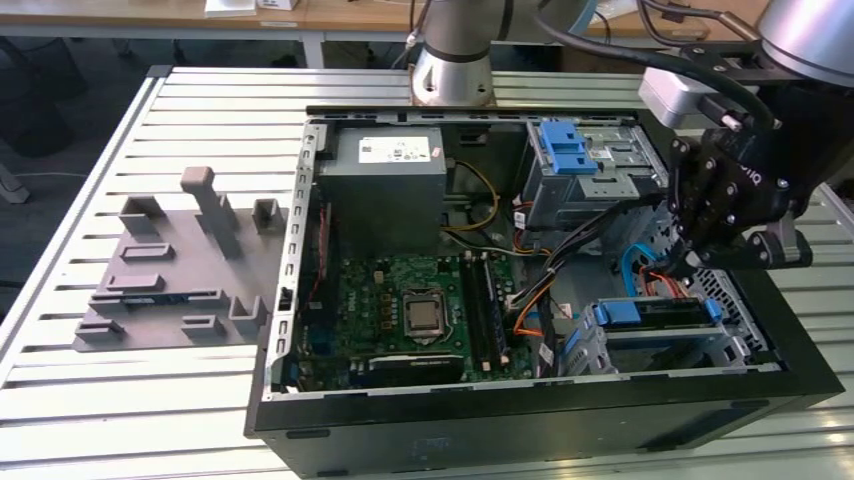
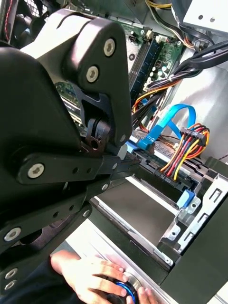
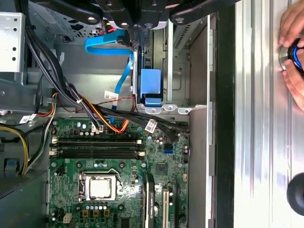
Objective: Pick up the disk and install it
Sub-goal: 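Insert the second disk wire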
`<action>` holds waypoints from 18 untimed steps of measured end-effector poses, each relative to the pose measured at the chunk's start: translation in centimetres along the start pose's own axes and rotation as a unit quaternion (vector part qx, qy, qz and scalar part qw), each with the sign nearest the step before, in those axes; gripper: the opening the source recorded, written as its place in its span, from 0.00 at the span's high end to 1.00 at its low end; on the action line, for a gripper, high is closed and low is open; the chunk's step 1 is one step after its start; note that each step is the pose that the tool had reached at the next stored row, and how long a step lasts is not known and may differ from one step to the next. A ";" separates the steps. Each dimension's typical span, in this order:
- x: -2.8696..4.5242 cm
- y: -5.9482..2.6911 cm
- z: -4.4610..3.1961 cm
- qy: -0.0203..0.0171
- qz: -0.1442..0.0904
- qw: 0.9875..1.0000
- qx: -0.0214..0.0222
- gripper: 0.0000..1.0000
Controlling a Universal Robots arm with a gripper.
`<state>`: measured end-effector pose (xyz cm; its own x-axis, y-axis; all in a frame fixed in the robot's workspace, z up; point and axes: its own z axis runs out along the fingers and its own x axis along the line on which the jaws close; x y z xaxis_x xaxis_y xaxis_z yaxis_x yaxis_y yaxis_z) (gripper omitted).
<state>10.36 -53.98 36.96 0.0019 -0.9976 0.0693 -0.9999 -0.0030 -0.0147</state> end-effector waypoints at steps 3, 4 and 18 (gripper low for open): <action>-0.10 0.12 0.00 0.000 0.000 1.000 0.000 0.89; -0.21 0.12 -0.02 0.000 0.000 1.000 0.000 0.89; -1.37 0.21 0.66 -0.010 0.000 1.000 0.000 0.75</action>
<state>10.16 -52.65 36.21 0.0024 -0.9988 0.0492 -0.9999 -0.0031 -0.0147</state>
